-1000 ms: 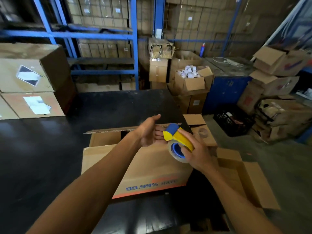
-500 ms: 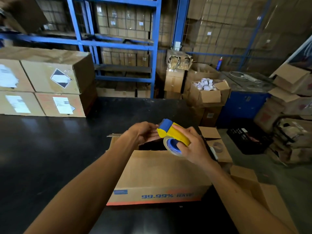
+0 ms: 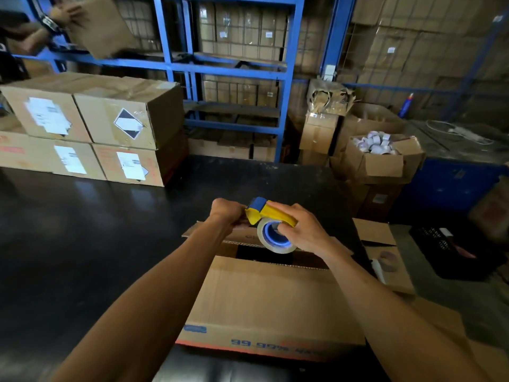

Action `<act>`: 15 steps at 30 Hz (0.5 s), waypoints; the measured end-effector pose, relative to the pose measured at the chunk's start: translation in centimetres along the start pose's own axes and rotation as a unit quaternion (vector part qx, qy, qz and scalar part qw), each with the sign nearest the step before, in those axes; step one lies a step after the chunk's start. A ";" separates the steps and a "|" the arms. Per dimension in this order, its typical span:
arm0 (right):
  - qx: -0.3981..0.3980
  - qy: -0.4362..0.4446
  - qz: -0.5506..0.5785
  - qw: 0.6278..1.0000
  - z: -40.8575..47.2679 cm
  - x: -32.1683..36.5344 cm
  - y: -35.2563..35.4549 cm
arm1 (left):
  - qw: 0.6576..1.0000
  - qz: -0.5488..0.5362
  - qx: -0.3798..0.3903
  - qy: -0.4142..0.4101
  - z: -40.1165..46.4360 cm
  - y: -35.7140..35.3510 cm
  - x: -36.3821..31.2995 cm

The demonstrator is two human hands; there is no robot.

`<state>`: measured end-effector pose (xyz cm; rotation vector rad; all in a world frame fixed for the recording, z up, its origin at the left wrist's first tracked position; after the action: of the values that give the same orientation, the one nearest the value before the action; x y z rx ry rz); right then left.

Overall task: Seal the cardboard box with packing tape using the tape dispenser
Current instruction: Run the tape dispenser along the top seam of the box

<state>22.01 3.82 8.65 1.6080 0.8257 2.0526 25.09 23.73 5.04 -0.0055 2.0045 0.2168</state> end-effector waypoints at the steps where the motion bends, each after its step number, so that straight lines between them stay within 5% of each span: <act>1: 0.009 -0.005 -0.003 1.000 0.1 -0.5 -0.5 | 1.000 0.005 -0.009 0.006 0.3 0.2 0.8; 7: 0.075 0.011 -0.027 0.997 0.0 -2.3 -4.6 | 0.998 -0.022 -0.013 0.050 0.9 0.8 7.3; 15: 0.121 -0.003 -0.191 0.974 -0.1 -1.5 -7.3 | 0.991 -0.117 -0.043 0.055 0.5 1.9 12.9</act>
<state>22.01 8.30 2.73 1.4318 1.3126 1.7262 19.75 26.87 -6.44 -0.3129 2.0818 0.1546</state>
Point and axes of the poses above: each hand's wrist, its own z-axis towards the middle knuckle, its own y-axis out of the back of the hand, x = y × z, the point moved 10 cm from there along z, towards the middle knuckle, and after that the axes turned 3 degrees about z, right-handed, at the moved point
